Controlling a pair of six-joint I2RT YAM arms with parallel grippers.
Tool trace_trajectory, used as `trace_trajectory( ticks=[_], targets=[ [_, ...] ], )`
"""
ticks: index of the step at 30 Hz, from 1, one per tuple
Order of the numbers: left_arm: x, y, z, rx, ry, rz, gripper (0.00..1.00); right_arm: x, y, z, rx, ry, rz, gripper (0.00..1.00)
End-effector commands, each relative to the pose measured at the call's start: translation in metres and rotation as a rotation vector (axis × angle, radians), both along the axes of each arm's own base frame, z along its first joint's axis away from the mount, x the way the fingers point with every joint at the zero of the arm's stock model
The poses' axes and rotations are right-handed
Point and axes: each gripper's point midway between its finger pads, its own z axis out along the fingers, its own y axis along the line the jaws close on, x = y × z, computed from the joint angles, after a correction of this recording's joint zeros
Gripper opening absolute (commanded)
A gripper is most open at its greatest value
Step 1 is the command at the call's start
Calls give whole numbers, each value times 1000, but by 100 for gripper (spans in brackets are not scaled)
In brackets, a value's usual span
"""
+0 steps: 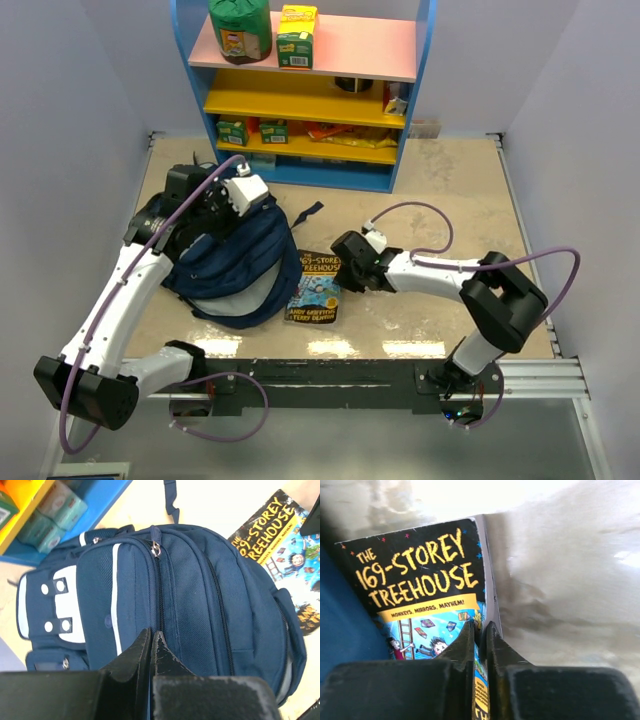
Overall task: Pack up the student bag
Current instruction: Pick up the book from the center of the board, then place the book in the student bag.
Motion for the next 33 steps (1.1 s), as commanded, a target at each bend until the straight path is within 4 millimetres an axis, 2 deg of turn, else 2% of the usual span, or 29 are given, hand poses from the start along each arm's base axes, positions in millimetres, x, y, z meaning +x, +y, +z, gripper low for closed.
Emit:
trace_trajectory(
  ticks=[1, 3, 7, 10, 14, 20, 23, 24, 30, 31, 33],
  targets=[
    [11, 2, 35, -25, -103, 21, 0, -44, -18, -54, -1, 138, 16, 0],
    [11, 2, 35, -23, -104, 21, 0, -46, -22, -52, 7, 125, 22, 0],
    [12, 0, 36, -34, -98, 23, 0, -38, -20, -28, 31, 58, 39, 0],
    [15, 0, 40, -48, -105, 41, 0, -27, -8, 5, 111, -35, 70, 0],
    [24, 4, 48, -71, -129, 107, 0, -20, 28, 68, 308, -215, 259, 0],
    [35, 5, 62, -116, -141, 176, 0, -8, 21, 112, 349, -290, 259, 0],
    [39, 4, 76, -145, -168, 199, 0, -3, 14, 140, 431, -331, 234, 0],
    [41, 5, 86, -154, -191, 210, 0, -4, 15, 157, 485, -355, 246, 0],
    [49, 8, 126, -224, -269, 269, 0, -5, 19, 208, 628, -394, 242, 0],
    [49, 7, 128, -240, -270, 278, 0, -4, 21, 228, 660, -423, 250, 0],
    [48, 6, 135, -259, -282, 280, 0, -4, 22, 249, 680, -450, 259, 0]
  ],
)
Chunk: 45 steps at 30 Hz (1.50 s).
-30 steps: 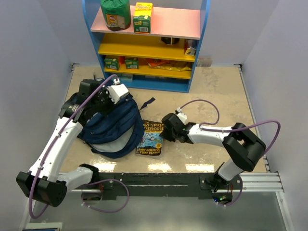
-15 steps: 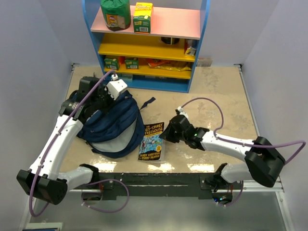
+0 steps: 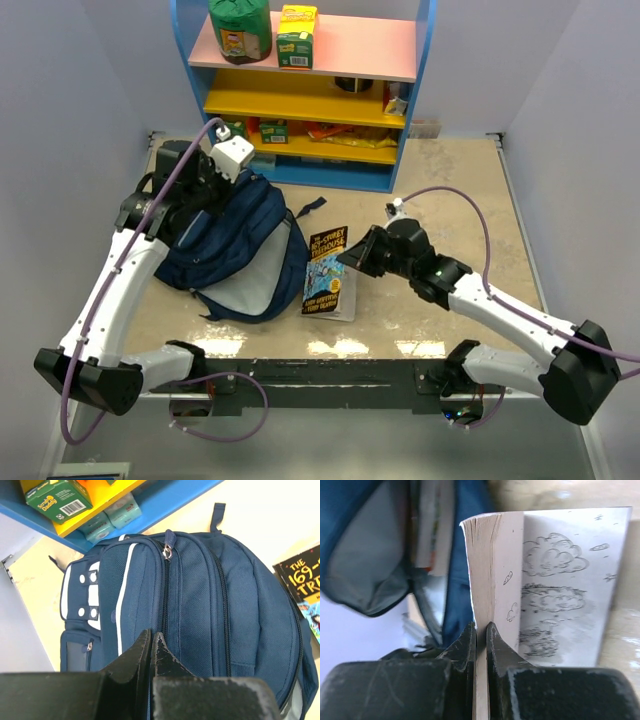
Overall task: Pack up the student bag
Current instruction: Place the book in the student bag.
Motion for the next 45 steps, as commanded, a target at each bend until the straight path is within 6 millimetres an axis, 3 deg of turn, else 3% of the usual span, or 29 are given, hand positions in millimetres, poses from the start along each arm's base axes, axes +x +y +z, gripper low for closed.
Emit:
trace_trajectory(
  ticks=[1, 9, 12, 18, 25, 32, 34, 36, 37, 39, 40, 43, 45],
  targets=[
    [17, -10, 83, -155, -242, 24, 0, 3, 27, 122, 258, -175, 82, 0],
    [12, -12, 81, -147, -231, 0, 0, 1, 24, 170, 289, -237, 84, 0],
    [11, -14, 83, -153, -240, -12, 0, 1, 35, 158, 311, -199, 118, 0],
    [0, -32, 107, -213, -243, -112, 1, 10, 58, 108, 340, -89, 142, 0],
    [-13, -46, 117, -275, -228, -189, 1, 25, 84, 90, 326, -64, 151, 0],
    [-13, -43, 122, -278, -253, -170, 1, 29, 114, 59, 252, 9, 166, 0],
    [-13, -39, 124, -270, -267, -158, 1, 24, 111, 45, 205, 42, 156, 0],
    [-14, -37, 124, -259, -277, -150, 1, 19, 104, 44, 209, 34, 135, 0],
    [-13, -36, 118, -252, -270, -149, 1, 9, 98, 24, 185, 69, 131, 0],
    [-12, -36, 116, -250, -272, -146, 1, -1, 93, 20, 209, 78, 111, 0],
    [-11, -37, 114, -249, -268, -148, 1, -8, 87, 2, 190, 110, 101, 0],
    [-11, -40, 112, -261, -257, -159, 1, -13, 90, -10, 219, 129, 101, 0],
    [-12, -44, 111, -272, -243, -176, 1, -8, 97, -6, 237, 103, 111, 0]
  ],
)
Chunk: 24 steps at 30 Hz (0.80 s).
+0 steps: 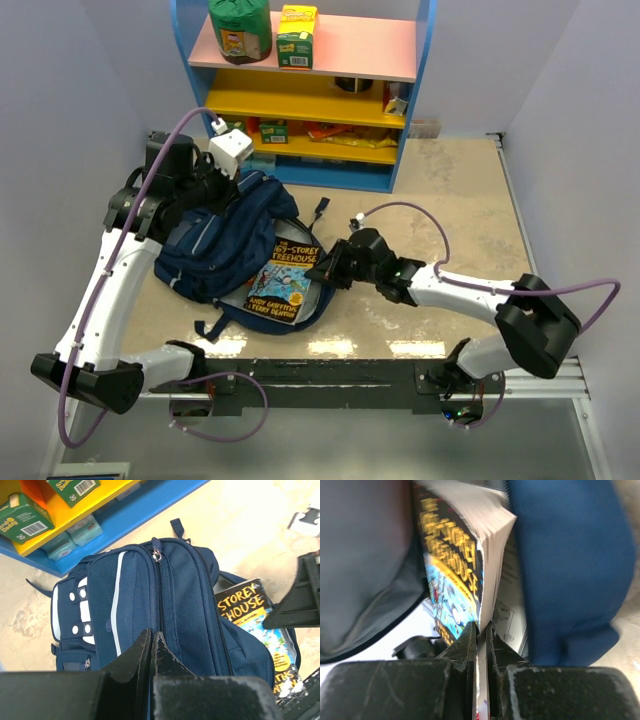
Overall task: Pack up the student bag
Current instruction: Place the book in the student bag.
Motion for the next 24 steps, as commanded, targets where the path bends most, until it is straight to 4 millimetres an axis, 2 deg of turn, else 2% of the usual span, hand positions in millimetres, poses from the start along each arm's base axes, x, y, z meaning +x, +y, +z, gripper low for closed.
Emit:
trace_trajectory(
  ticks=[1, 8, 16, 20, 21, 22, 24],
  targets=[
    [8, -17, 85, -134, -288, -61, 2, 13, 23, 35, 131, -78, -8, 0],
    [5, -15, 83, -120, -278, -58, 2, 22, 38, 76, 171, -194, 34, 0],
    [7, -15, 78, -120, -272, -55, 2, 5, 43, 115, 230, -248, 59, 0],
    [3, -20, 80, -139, -265, -85, 2, 13, 48, 120, 206, -266, 51, 0],
    [2, -21, 82, -141, -266, -89, 2, 17, 53, 109, 181, -253, 51, 0],
    [0, -21, 83, -139, -267, -93, 2, 24, 57, 116, 188, -269, 38, 0],
    [-2, -22, 85, -143, -264, -103, 3, 38, 64, 108, 156, -263, 7, 0]
  ],
)
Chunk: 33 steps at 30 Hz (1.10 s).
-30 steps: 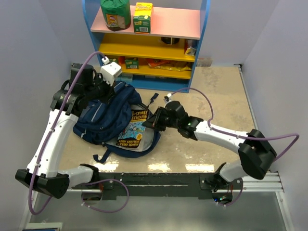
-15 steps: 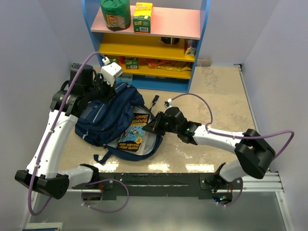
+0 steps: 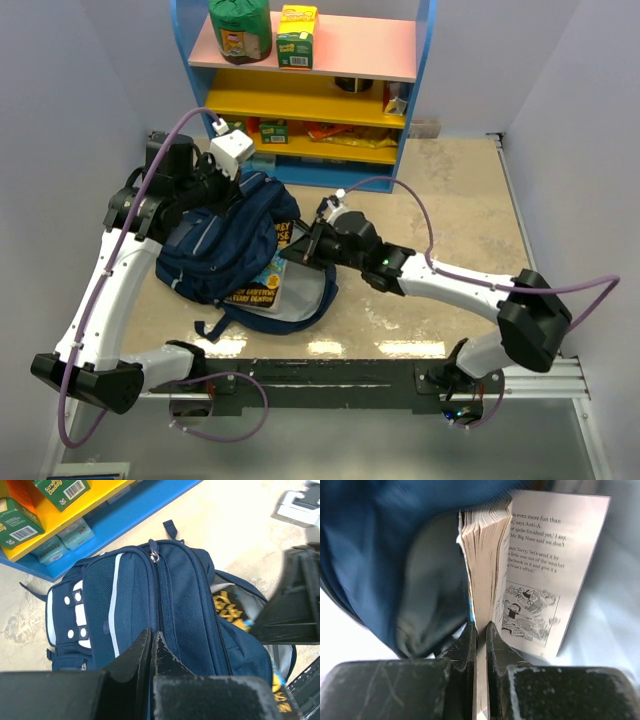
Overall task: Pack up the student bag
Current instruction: Place the book in the student bag.
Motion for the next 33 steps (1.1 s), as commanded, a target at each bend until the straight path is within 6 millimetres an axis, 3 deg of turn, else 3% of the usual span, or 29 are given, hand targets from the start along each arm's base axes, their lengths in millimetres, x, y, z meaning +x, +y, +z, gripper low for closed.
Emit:
trace_trajectory(
  ticks=[1, 5, 6, 7, 11, 13, 15, 16, 17, 18, 20, 21, 23, 24, 25, 26, 27, 29, 30, 31, 33],
  targets=[
    [0, -15, 88, -125, -275, -66, 3, 46, 30, 32, 32, -89, -90, 0],
    [-7, -16, 98, -133, -287, -87, 3, 84, 55, 3, -65, -55, -169, 0],
    [-9, -16, 100, -134, -289, -93, 4, 93, 66, 10, -55, -59, -179, 0],
    [-11, -17, 101, -134, -285, -98, 4, 98, 72, -13, -96, -28, -190, 0],
    [-17, -22, 94, -142, -253, -137, 4, 114, 84, -30, -78, -26, -289, 0],
    [-18, -25, 85, -142, -226, -157, 4, 112, 90, -38, -35, -8, -303, 0],
    [-20, -29, 77, -142, -204, -183, 4, 110, 109, -40, 4, -22, -276, 0],
    [-21, -29, 76, -140, -202, -191, 4, 108, 116, -43, -15, -23, -256, 0],
    [-19, -29, 73, -135, -199, -188, 4, 101, 116, -63, -103, -12, -230, 0],
    [-18, -28, 66, -123, -190, -188, 4, 99, 120, -58, -121, -23, -228, 0],
    [-18, -29, 60, -118, -183, -194, 9, 91, 107, -69, -192, -15, -249, 13],
    [-18, -29, 49, -115, -160, -198, 11, 82, 91, -74, -210, -13, -262, 18],
    [-20, -32, 42, -121, -155, -214, 20, 72, 71, -69, -193, -15, -282, 34],
    [-20, -32, 32, -117, -133, -216, 22, 58, 46, -99, -251, 12, -285, 39],
    [-20, -33, 28, -117, -132, -221, 25, 54, 32, -67, -189, -26, -307, 42],
    [-20, -35, 25, -121, -123, -232, 27, 51, 22, -59, -161, -55, -323, 50],
    [-19, -35, 15, -117, -108, -238, 29, 37, -2, -52, -137, -68, -327, 55],
    [-18, -39, 6, -126, -90, -253, 29, 25, -20, -40, -106, -103, -316, 66],
    [-16, -41, -3, -130, -72, -257, 29, 17, -31, -48, -128, -92, -314, 73],
    [-16, -43, -7, -133, -62, -264, 29, 12, -40, -28, -92, -113, -312, 74],
    [-14, -44, -19, -128, -40, -271, 29, -2, -55, -37, -131, -98, -300, 77]
  ],
)
